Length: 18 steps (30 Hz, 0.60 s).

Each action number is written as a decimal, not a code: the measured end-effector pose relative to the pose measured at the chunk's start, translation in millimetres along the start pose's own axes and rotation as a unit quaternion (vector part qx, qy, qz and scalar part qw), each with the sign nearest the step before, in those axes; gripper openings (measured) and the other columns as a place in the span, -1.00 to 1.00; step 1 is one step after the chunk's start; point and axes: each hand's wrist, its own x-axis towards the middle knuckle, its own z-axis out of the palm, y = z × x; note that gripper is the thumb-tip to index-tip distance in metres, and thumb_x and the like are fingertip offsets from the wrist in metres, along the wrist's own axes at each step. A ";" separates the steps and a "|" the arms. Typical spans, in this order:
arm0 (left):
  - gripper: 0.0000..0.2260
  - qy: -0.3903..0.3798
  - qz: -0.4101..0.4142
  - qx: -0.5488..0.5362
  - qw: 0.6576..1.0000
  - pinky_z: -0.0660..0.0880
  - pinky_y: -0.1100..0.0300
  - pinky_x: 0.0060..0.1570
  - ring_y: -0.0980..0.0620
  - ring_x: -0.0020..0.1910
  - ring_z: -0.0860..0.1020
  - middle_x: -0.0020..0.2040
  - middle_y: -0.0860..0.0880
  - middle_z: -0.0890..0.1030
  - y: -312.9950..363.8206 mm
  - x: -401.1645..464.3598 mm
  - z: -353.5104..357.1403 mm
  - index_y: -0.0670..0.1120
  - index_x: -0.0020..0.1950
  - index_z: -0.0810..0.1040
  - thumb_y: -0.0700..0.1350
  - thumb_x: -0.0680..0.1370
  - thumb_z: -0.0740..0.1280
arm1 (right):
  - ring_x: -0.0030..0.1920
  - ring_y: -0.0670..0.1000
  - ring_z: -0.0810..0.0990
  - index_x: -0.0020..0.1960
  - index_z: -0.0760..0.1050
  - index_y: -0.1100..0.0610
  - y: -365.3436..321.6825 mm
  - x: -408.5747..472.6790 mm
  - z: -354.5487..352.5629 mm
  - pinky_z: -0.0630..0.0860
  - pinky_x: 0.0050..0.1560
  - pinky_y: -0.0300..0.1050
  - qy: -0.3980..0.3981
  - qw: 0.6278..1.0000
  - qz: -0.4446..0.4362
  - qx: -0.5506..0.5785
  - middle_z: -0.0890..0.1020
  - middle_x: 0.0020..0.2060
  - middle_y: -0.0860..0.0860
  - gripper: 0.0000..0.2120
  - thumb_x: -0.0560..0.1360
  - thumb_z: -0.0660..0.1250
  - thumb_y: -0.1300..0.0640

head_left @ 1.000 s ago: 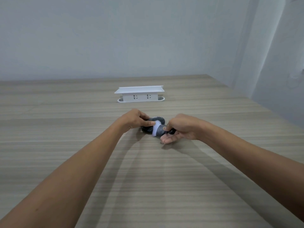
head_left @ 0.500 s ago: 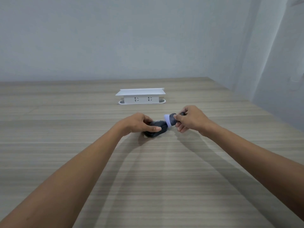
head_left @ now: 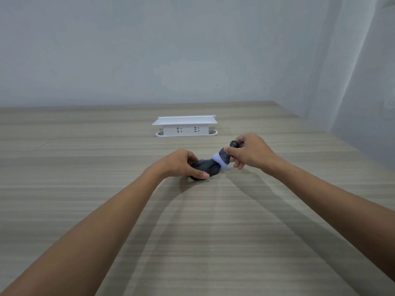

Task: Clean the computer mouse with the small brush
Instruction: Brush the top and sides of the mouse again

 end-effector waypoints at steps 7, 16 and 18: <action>-0.56 -0.034 0.006 -0.010 0.999 0.54 0.05 0.28 0.00 0.09 0.68 0.01 0.03 0.76 -2.9 -2.1 -5.9 0.03 0.14 0.71 0.09 0.30 0.65 | -0.51 -0.02 0.58 -0.22 0.53 0.26 -23.5 2.1 18.4 0.51 -0.51 -0.24 -0.022 0.999 -0.044 -0.004 0.65 -0.41 0.09 -0.86 0.50 0.39 0.23; -0.61 -0.079 0.041 -0.003 0.996 0.54 0.12 0.24 -0.03 0.08 0.69 -0.01 0.04 0.76 -1.2 -0.4 -10.4 0.03 0.19 0.71 0.02 0.38 0.62 | -0.70 -0.19 0.39 -0.40 0.47 0.21 -26.8 8.6 2.1 0.36 -0.61 -0.38 -0.014 0.997 -0.002 -0.082 0.51 -0.67 -0.08 -0.77 0.43 0.35 0.29; -0.60 -0.086 0.047 -0.006 0.995 0.55 0.16 0.21 0.03 0.03 0.69 -0.02 0.05 0.76 0.6 -0.7 -11.4 0.06 0.21 0.70 0.01 0.39 0.62 | -0.67 -0.18 0.42 -0.39 0.51 0.20 -32.2 10.0 6.4 0.40 -0.57 -0.33 -0.025 0.998 -0.017 -0.060 0.57 -0.56 -0.02 -0.76 0.45 0.37 0.26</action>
